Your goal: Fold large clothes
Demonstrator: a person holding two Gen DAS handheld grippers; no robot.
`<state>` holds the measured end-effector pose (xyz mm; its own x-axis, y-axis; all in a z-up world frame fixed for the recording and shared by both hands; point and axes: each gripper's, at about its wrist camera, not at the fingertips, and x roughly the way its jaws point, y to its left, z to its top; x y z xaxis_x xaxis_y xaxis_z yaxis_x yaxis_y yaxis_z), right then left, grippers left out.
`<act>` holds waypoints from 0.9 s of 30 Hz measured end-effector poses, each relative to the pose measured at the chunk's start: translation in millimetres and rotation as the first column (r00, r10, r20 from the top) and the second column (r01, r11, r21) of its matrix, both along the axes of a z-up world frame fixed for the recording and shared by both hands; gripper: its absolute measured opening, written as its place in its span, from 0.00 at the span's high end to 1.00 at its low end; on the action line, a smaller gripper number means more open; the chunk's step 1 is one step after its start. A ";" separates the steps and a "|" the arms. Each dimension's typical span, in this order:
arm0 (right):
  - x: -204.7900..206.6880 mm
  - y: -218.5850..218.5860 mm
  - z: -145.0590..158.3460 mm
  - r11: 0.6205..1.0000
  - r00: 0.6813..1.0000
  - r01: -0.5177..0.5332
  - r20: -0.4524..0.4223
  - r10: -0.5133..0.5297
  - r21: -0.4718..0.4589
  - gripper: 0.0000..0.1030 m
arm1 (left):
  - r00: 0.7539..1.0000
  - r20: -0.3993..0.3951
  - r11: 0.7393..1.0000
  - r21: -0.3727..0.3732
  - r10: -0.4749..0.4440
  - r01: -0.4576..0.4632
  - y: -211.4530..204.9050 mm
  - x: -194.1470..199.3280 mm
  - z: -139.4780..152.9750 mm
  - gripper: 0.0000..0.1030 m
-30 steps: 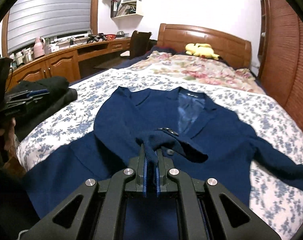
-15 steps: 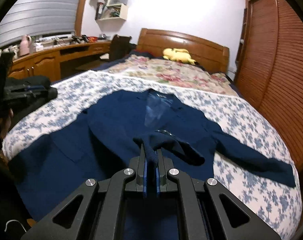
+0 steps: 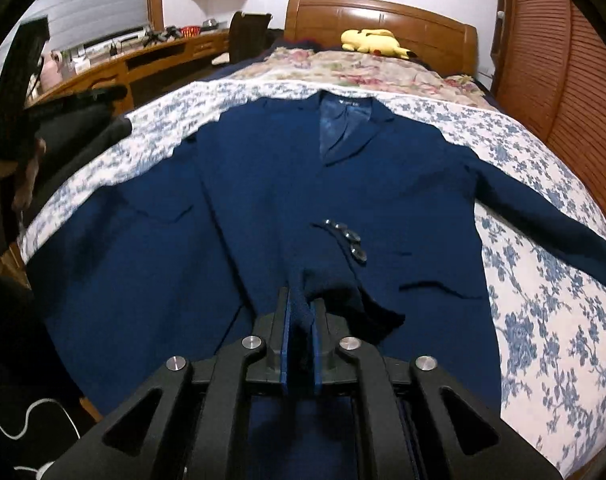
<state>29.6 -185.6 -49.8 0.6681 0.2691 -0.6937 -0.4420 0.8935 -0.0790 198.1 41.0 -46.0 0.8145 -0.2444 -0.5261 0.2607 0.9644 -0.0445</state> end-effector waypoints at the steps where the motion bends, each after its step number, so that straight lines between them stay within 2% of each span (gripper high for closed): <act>1: 0.2 0.7 1.6 1.000 1.000 -0.002 -0.001 0.002 -0.003 0.86 | 1.000 -0.001 1.000 -0.001 -0.001 0.001 -1.6 1.2 0.1 0.62; 4: -1.0 -2.3 9.7 1.000 1.000 -0.014 -0.002 0.014 0.008 0.71 | 1.000 -0.002 1.000 -0.003 -0.006 0.006 -4.6 1.3 -0.4 0.62; 5: -1.8 -4.3 14.2 1.000 1.000 -0.012 0.005 0.012 0.009 0.61 | 1.000 -0.003 1.000 -0.004 -0.008 0.008 -5.9 1.0 -0.7 0.62; 6: -4.5 -13.7 17.3 1.000 1.000 -0.010 0.015 0.010 0.013 0.56 | 1.000 -0.004 1.000 -0.005 -0.011 0.011 -7.8 0.8 -1.1 0.62; 9: -5.2 -23.5 28.6 0.999 0.999 -0.008 0.042 0.007 0.034 0.53 | 1.000 -0.006 1.000 -0.009 -0.023 0.023 -14.6 1.0 -1.3 0.62; 13: 3.1 -40.2 24.7 0.999 0.998 0.032 0.054 -0.033 0.018 0.52 | 0.999 -0.007 0.999 -0.013 -0.044 0.044 -24.7 0.9 -1.9 0.62; 17: 20.9 -50.6 10.6 0.996 0.996 0.083 -0.004 -0.084 -0.005 0.52 | 0.998 -0.011 0.998 -0.014 -0.060 0.060 -36.0 0.5 -3.9 0.62; 21: 40.6 -58.9 -8.5 0.993 0.988 0.119 -0.096 -0.118 0.009 0.52 | 0.996 -0.018 0.996 -0.005 -0.084 0.083 -51.2 0.7 -6.9 0.62; 27: 48.7 -50.8 -19.5 0.995 0.986 0.095 -0.142 -0.091 0.018 0.52 | 0.993 -0.028 0.994 0.006 -0.111 0.111 -68.5 2.1 -10.8 0.62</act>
